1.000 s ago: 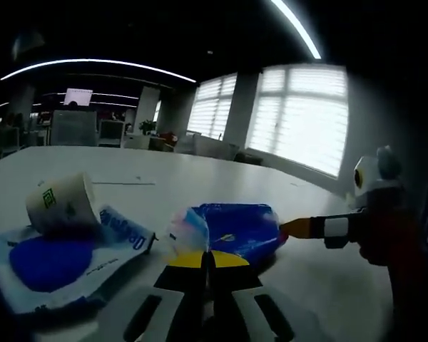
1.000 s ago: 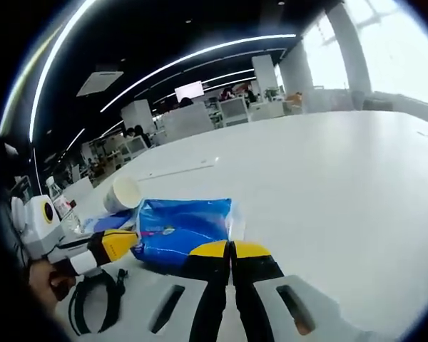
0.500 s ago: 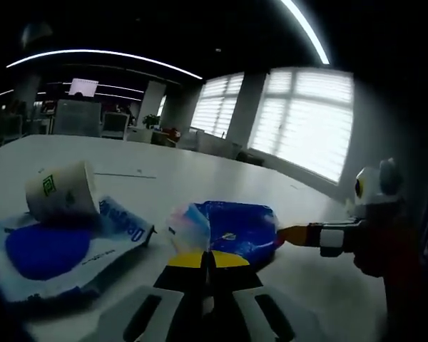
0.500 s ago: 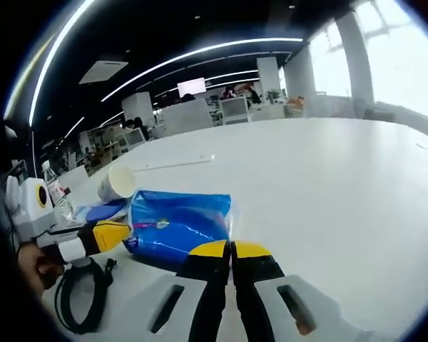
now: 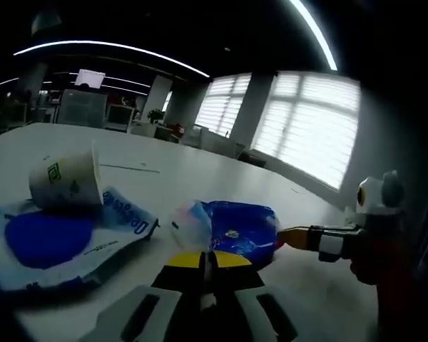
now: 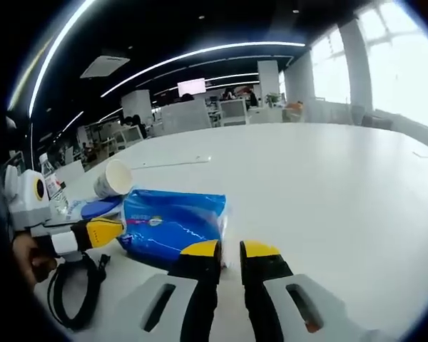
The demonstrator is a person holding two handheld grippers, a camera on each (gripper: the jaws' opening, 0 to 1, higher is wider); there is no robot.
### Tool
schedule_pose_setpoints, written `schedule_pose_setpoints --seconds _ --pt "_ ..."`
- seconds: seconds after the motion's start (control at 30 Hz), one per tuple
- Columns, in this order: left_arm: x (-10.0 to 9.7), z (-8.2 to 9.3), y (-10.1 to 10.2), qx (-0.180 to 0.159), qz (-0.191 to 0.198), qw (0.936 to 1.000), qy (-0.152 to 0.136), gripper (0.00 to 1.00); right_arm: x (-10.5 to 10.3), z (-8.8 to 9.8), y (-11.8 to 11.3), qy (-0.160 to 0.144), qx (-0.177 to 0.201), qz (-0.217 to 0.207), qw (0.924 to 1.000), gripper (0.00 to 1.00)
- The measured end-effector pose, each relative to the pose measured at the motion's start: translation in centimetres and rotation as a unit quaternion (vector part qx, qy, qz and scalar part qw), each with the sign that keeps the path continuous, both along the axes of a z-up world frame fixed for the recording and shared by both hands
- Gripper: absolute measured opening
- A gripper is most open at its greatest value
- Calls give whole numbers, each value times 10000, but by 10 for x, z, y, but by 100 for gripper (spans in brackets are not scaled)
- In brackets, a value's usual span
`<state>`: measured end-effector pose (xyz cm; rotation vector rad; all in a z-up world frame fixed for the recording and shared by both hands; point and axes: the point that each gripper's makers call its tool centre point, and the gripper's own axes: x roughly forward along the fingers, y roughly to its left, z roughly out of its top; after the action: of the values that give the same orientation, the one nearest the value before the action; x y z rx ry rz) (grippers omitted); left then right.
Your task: Arrange the tabletop items into an orderly group along one side of the table until the central work area is clear of visible clutter.
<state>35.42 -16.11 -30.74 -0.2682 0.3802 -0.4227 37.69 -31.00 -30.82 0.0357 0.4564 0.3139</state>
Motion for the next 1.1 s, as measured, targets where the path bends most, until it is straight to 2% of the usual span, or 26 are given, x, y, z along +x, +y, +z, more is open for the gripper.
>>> schedule_pose_setpoints --seconds 0.17,0.3,0.53,0.8,0.87,1.1 --pt "1 -4 4 -103 52 9998 167 10 0 0 -3 -57 46 -45 10000 15" --pt "2 -3 8 -179 72 9996 184 11 0 -1 -5 -104 23 -61 9999 19" --pt "1 2 10 -128 77 9998 95 11 -2 8 -11 -243 37 -125 9996 20" --pt "-3 6 17 1 123 9999 78 12 -6 17 -21 -376 -192 -265 9988 18" --pt "-4 9 21 -66 155 9998 66 12 -9 20 -22 -389 -195 -276 9987 19" --pt "-5 21 27 -62 225 9997 -107 12 -14 34 -11 -536 -213 -94 9983 24"
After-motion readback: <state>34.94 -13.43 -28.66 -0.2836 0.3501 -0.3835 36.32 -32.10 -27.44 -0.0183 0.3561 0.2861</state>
